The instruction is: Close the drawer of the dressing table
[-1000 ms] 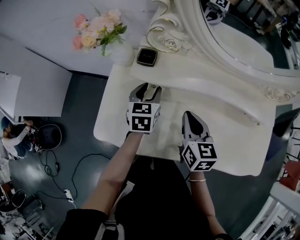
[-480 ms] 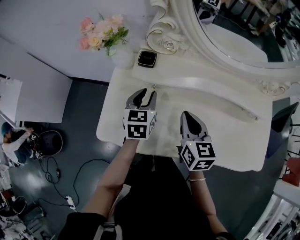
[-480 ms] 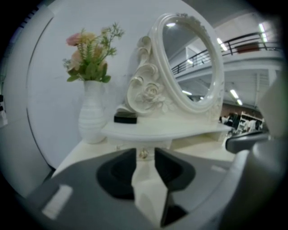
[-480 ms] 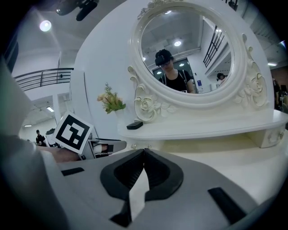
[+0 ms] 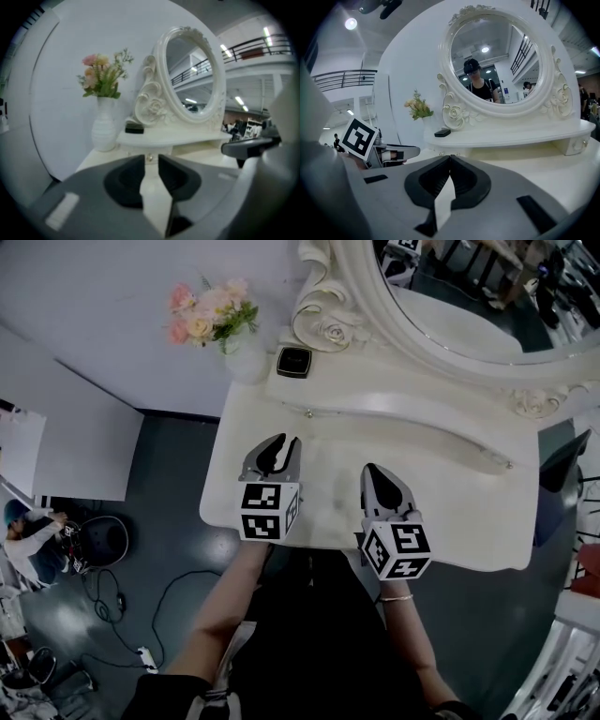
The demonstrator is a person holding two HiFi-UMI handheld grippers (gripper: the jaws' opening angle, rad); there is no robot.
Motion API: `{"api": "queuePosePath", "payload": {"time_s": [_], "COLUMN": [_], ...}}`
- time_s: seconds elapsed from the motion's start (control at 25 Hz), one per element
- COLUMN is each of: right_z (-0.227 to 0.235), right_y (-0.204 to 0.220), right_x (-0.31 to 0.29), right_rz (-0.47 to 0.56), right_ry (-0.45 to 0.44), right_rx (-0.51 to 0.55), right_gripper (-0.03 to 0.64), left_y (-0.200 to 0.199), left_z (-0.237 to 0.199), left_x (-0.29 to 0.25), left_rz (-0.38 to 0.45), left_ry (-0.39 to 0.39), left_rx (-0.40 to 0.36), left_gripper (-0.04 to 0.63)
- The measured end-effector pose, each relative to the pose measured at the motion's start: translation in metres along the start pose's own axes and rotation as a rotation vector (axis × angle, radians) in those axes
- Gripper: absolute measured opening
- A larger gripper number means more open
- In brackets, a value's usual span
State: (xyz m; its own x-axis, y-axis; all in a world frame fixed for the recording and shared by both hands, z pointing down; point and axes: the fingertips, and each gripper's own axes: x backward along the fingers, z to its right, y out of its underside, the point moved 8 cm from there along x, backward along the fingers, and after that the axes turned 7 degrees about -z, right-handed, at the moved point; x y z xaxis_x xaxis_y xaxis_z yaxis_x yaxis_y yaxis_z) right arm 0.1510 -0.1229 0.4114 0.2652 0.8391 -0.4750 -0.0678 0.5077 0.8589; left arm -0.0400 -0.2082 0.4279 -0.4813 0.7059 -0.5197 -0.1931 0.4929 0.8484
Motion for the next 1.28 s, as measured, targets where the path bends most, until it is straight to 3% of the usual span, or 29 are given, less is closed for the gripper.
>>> {"api": "queuePosePath", "payload": {"time_s": [0.92,1.28], "right_z": [-0.026,-0.042], "right_y": [0.000,0.005], "right_x": [0.033,0.046], "right_rz": [0.080,0.106], "right_ry": [0.035,0.028], "right_rx": [0.045,0.078], "right_gripper": [0.005,0.005], "left_y": [0.013,0.015], "left_z": [-0.020,-0.024], "left_x": [0.074,0.092], "left_rz": [0.120,0.156], "left_ry": [0.022,0.036], "left_rx": [-0.014,-0.012], "left_gripper": [0.008,0.006]}}
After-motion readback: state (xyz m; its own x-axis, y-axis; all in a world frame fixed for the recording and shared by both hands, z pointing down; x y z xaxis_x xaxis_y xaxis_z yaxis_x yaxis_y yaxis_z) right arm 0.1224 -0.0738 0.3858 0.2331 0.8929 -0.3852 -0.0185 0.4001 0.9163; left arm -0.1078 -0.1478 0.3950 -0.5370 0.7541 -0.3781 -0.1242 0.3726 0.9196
